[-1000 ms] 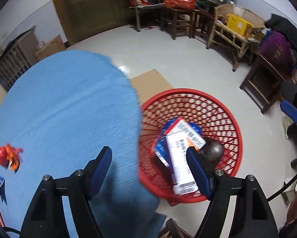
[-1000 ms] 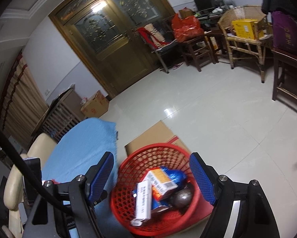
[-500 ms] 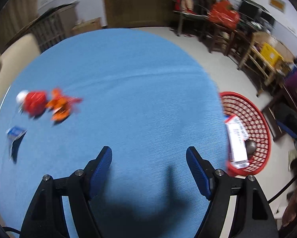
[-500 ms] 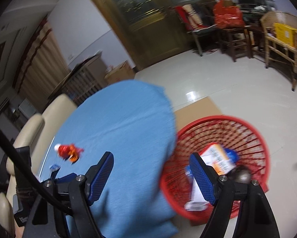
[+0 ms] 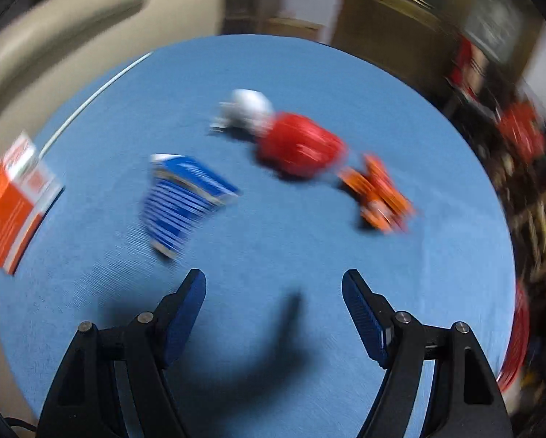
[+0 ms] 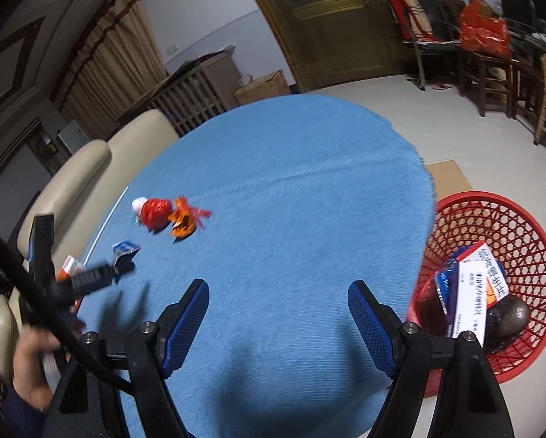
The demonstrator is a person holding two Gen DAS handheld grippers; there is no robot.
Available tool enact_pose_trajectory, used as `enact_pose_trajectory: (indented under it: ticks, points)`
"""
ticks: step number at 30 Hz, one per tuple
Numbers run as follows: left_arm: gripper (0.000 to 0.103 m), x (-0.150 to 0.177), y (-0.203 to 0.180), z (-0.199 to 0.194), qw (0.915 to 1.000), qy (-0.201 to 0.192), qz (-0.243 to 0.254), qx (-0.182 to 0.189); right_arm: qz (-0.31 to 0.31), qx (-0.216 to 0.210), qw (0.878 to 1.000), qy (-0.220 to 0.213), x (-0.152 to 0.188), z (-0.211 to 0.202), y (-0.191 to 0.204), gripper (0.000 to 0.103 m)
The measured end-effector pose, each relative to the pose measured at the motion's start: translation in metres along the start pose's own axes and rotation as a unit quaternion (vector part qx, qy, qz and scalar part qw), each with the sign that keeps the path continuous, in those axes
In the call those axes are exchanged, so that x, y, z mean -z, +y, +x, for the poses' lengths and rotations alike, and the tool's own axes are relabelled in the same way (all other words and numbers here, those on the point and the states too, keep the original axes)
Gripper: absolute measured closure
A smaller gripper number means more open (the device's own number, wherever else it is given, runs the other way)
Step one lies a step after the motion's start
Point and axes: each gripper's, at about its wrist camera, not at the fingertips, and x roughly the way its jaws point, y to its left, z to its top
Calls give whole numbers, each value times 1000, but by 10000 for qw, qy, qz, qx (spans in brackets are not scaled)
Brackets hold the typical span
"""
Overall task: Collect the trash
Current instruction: 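Return both tools from the wastebasket to the table, then grasp the blue toothpaste carton with the left tool while the right tool grasps the orange wrapper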
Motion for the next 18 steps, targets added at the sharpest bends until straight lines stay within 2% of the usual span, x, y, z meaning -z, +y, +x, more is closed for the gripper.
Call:
enact_pose_trajectory:
  ticks: [2, 4, 6, 8, 10, 12, 14, 18]
  points:
    - [25, -15, 20, 5, 9996, 17, -272, -17, -27, -11, 10000, 49, 1, 3, 4, 22]
    - [25, -30, 38, 14, 9996, 169, -152, 160, -41, -15, 10000, 60, 0, 4, 8, 22]
    - [25, -35, 41, 18, 9981, 244, 417, 387, -64, -12, 10000, 63, 0, 5, 9, 22]
    - [25, -36, 40, 20, 9908, 197, 1284, 389, -44, 14, 9999, 113, -1, 9, 6, 22]
    - [25, -39, 43, 25, 9828, 216, 1807, 315, 24, 39, 9998, 188, -1, 16, 4, 22]
    - [25, -42, 46, 31, 9774, 274, 2074, 297, 51, 35, 9997, 236, -2, 21, 3, 22]
    - [25, -51, 52, 39, 9772, 306, 2083, 278, 36, 22, 9996, 268, -2, 25, 6, 22]
    - [25, -68, 66, 56, 9799, 494, 1842, 593, -30, 14, 9995, 312, -3, 32, 11, 22]
